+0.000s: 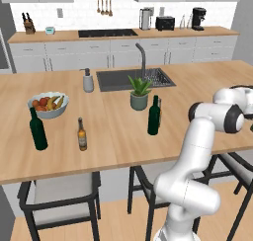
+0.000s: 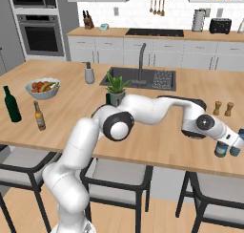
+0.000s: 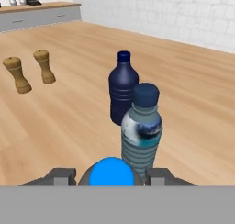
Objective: Move the plastic bottles in the middle to the plastics group, and the glass bottles in the middle to the glass group.
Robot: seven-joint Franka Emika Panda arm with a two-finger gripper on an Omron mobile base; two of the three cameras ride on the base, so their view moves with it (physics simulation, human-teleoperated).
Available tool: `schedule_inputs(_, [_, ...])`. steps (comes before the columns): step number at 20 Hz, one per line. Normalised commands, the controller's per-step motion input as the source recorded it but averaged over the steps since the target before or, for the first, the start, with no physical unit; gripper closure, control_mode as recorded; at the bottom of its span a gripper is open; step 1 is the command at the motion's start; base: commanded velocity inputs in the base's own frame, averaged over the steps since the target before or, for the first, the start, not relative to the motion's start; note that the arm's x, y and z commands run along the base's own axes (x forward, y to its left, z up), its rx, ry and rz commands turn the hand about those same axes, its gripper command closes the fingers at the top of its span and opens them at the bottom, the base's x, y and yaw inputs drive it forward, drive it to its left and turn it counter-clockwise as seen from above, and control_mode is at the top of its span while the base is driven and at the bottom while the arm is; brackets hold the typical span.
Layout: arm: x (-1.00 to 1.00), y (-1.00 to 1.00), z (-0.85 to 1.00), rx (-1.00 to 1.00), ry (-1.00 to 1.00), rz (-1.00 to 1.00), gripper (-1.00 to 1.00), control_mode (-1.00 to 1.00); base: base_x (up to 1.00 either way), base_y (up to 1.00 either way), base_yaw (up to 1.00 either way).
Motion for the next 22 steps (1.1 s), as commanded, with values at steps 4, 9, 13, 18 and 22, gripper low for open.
schedule_inputs(4, [0.08, -0.01, 0.00, 0.00, 0.00, 0.00, 1.00, -1.00, 0.00, 0.00, 0.00])
schedule_inputs(9, [0.01, 0.00, -0.05, 0.00, 0.00, 0.00, 1.00, -1.00, 0.00, 0.00, 0.00])
schedule_inputs(13, [0.00, 0.00, -0.17, 0.00, 0.00, 0.00, 1.00, -1.00, 0.00, 0.00, 0.00])
schedule_inputs(18, [0.00, 0.00, -0.07, 0.00, 0.00, 0.00, 1.00, -1.00, 0.00, 0.00, 0.00])
schedule_inputs(22, [0.00, 0.00, 0.00, 0.00, 0.00, 0.00, 1.00, -1.00, 0.00, 0.00, 0.00])
